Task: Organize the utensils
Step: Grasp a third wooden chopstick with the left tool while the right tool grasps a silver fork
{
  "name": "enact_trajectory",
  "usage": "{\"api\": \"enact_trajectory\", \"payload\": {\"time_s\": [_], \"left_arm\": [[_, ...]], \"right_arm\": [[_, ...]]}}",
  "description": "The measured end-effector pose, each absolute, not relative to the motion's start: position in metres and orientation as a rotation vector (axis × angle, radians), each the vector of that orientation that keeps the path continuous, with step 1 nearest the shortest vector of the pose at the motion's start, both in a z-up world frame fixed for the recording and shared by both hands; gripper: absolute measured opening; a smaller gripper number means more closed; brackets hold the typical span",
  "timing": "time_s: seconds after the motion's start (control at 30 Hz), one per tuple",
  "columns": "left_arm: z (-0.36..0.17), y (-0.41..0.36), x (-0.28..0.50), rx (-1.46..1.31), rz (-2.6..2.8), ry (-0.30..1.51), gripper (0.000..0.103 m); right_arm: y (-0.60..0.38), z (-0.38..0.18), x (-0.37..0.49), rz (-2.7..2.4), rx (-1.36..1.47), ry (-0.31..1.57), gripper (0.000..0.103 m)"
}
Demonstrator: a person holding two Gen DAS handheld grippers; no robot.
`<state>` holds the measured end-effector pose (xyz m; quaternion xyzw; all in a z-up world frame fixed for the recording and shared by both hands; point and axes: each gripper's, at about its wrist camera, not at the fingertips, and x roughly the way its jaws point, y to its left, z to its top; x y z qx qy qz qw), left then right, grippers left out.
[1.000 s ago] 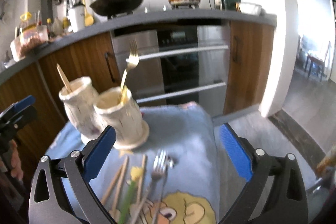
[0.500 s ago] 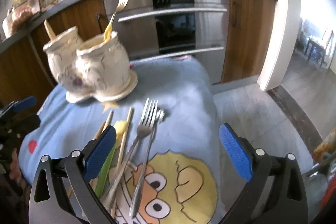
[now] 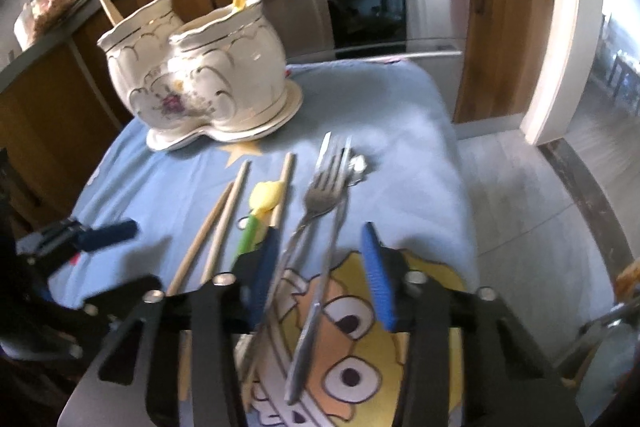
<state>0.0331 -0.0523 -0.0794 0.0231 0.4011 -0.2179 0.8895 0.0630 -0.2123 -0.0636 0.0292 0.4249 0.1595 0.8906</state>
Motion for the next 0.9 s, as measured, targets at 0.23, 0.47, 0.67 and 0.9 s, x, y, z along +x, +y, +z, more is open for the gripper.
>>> {"api": "enact_trajectory", "payload": {"time_s": [0.23,0.47,0.67,0.9], "left_arm": [[-0.088,-0.064,0.034,0.065,-0.472,0.871,0.036],[-0.089,-0.067,0.035,0.094,-0.456,0.878,0.03],[-0.09,-0.069,0.043,0.153,-0.451,0.886,0.01],[-0.086,-0.054,0.054,0.171,-0.428,0.913,0.006]], "right_arm": [[-0.2,-0.071,0.068,0.325,0.065,0.925,0.02],[-0.191,-0.078,0.076,0.29,0.041,0.94,0.018],[-0.191,-0.077,0.08,0.283,0.042,0.935,0.006],[-0.195,-0.078,0.077,0.293,0.04,0.946,0.006]]}}
